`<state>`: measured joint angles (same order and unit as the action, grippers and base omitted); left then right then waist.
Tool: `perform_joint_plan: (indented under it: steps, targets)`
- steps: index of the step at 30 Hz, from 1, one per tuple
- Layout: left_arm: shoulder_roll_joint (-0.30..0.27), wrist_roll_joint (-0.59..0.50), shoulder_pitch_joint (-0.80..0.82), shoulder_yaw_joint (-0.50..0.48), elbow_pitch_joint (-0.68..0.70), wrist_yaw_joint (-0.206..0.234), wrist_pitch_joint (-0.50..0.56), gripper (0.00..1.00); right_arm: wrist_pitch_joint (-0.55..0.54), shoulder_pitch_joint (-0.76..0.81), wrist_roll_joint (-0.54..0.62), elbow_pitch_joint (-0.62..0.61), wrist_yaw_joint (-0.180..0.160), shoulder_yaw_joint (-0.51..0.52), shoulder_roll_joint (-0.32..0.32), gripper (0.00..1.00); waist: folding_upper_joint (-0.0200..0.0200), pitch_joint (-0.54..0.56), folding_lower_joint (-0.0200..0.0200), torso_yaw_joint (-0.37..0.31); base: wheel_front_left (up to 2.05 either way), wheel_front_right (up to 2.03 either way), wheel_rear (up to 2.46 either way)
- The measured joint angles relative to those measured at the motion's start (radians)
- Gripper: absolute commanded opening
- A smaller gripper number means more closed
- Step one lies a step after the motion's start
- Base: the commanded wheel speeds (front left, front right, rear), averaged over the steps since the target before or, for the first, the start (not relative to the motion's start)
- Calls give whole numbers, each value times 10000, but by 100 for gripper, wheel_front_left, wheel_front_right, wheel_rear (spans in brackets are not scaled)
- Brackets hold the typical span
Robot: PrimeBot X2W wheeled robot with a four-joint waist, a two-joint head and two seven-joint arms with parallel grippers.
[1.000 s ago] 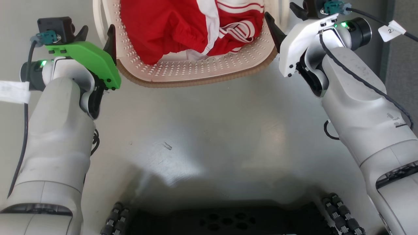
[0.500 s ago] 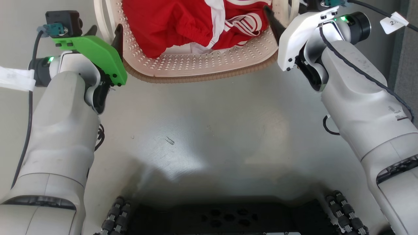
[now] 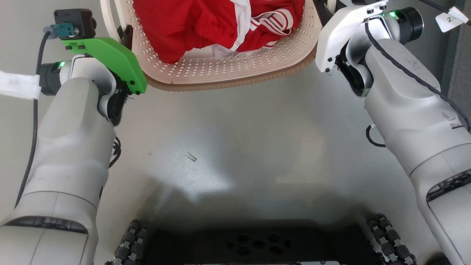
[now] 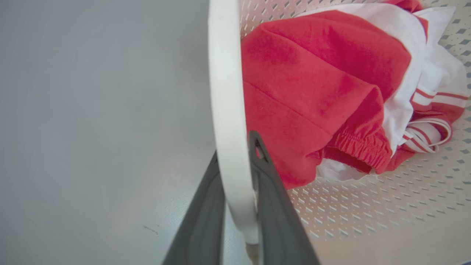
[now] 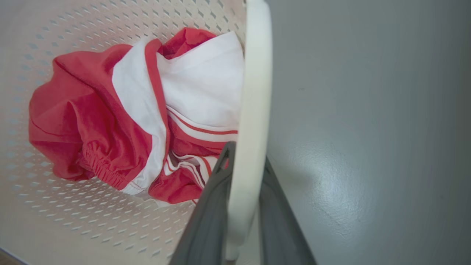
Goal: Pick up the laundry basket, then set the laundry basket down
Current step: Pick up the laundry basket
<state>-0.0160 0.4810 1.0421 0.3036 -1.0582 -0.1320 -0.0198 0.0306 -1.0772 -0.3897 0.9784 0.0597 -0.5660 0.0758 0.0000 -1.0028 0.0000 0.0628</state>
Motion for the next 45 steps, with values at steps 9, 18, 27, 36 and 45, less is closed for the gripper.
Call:
perform_joint_plan:
  steps: [9,18,27,36,45]
  targets:
    - [38,92,25,345,-355,0,-75,0,128,105,-408,514,-12,-236,-19,0,0,290,1,22,0,0,0]
    - [92,428,-204,656,-784,0,31,0,105,574,-1009,932,10,-399,-121,0,0,933,0,-18,0,0,0]
    - [244,809,-985,884,-1306,-6,560,0,-359,1327,-1540,1394,142,-631,-251,0,0,1817,0,-135,0,0,0]
    - [326,1317,-1743,1032,-1622,-12,1208,0,-863,2142,-2150,1697,284,-765,-355,0,0,3029,0,-280,0,0,0]
    - [345,1768,-2298,1083,-1733,-13,1896,0,-1317,2731,-2556,1881,418,-886,-412,0,0,4181,0,-405,0,0,0]
